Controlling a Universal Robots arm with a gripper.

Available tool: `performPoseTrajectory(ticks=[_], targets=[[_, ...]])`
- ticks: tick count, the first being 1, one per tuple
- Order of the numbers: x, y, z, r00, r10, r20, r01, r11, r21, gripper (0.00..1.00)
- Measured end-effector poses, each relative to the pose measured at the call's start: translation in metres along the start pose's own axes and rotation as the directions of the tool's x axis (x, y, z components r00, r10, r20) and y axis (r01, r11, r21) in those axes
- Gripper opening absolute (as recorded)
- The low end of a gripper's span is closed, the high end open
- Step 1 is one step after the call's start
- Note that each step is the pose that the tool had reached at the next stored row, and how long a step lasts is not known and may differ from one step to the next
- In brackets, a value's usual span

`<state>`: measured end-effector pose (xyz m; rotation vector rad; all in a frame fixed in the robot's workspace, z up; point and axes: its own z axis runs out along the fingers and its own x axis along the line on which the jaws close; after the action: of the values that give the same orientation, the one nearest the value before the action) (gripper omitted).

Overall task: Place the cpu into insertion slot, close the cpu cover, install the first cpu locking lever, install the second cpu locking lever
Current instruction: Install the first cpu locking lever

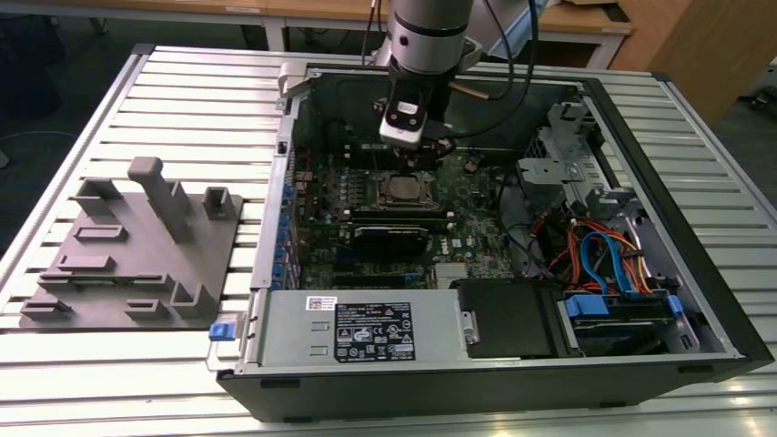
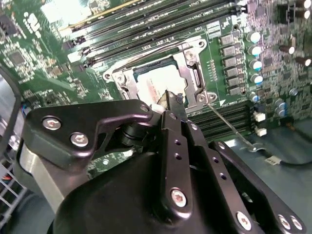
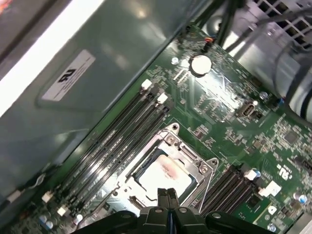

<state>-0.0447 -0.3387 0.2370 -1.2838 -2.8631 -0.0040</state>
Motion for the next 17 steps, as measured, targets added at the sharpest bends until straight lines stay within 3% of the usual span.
performPoseTrajectory(ticks=[7,17], targets=[[0.0000,0.0000,0.0000,0.9944,-0.105,-0.0001,0.105,0.9944,0.0004,0.10],[0.0000,0.0000,0.0000,0.9938,-0.112,-0.0001,0.112,0.9938,0.0005,0.10]])
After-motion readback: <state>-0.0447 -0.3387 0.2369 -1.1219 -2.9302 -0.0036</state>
